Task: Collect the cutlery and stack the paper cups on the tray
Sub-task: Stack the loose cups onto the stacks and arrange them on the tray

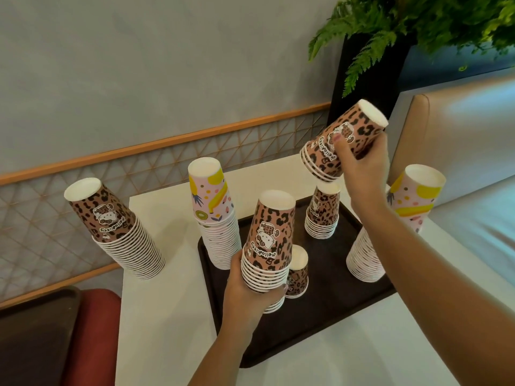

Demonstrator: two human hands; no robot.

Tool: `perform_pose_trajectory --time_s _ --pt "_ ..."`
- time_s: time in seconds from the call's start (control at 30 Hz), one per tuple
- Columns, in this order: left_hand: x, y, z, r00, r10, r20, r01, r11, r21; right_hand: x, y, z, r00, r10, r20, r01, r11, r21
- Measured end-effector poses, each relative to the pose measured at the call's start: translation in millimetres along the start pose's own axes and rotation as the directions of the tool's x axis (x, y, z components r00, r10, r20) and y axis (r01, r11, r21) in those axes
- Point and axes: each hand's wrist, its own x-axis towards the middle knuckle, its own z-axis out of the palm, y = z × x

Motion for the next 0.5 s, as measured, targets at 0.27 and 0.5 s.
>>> perform_pose_trajectory --time_s 0.27,0.5 --pt "9.5 -7.0 0.6 0.999 0.037 0.017 -0.037 0.999 0.009 8.9 73.6 9.9 1.0 0.013 0.019 -0.006 0.952 -0.307" --pt "10.9 -7.4 -0.6 0.999 0.043 0.013 -0.043 0.999 0.014 -11.3 77.6 7.1 0.999 0.006 0.046 0.01 0.942 -0.334"
